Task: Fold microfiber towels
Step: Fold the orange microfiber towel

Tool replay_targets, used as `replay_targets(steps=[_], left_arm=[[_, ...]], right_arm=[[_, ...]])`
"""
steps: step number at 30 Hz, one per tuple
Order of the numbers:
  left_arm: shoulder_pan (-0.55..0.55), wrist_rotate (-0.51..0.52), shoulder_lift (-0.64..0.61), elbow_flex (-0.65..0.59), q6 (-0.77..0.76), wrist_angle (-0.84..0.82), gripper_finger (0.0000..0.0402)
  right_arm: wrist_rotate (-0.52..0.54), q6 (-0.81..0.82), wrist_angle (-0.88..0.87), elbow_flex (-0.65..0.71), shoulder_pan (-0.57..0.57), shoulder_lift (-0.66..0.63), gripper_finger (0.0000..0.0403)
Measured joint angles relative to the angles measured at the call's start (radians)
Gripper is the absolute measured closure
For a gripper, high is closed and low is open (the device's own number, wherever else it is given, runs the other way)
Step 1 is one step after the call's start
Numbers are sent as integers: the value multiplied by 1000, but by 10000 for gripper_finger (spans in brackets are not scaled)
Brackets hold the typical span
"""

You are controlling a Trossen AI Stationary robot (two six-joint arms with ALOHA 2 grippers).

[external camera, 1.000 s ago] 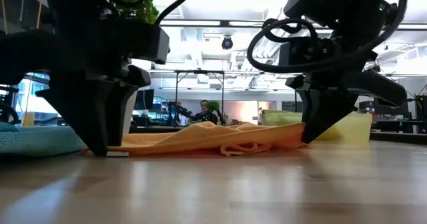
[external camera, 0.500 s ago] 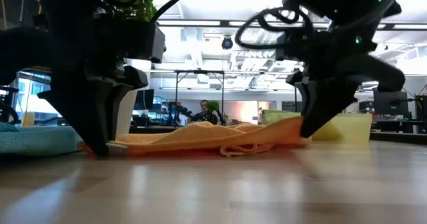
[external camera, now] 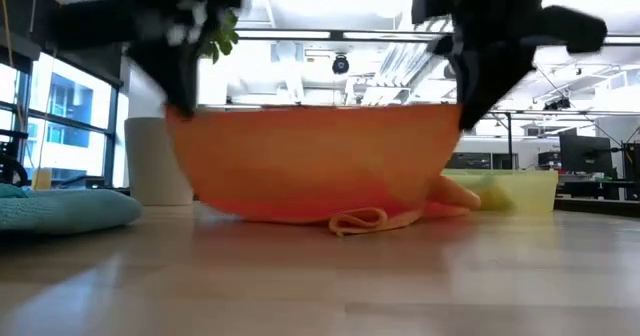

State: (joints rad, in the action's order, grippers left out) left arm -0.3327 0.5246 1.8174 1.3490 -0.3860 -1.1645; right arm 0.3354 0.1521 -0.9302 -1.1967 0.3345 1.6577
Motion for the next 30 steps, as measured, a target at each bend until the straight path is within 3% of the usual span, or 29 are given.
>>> replay_targets(steps=[12,18,24,30], left_arm=[[27,289,-117,287,21,-372,399],[50,360,-183,381,89,-374,399],[80,355,-236,390,162,-356,399],[91,443,-248,392,296,-329,399]], right_arm=[[285,-3,-470,-335,0,-1,403],[412,-13,-585,-479,0,-1,403],[483,-67,-619,-568,-1,0,403],[603,-204,-625,-610,-1,0,403]])
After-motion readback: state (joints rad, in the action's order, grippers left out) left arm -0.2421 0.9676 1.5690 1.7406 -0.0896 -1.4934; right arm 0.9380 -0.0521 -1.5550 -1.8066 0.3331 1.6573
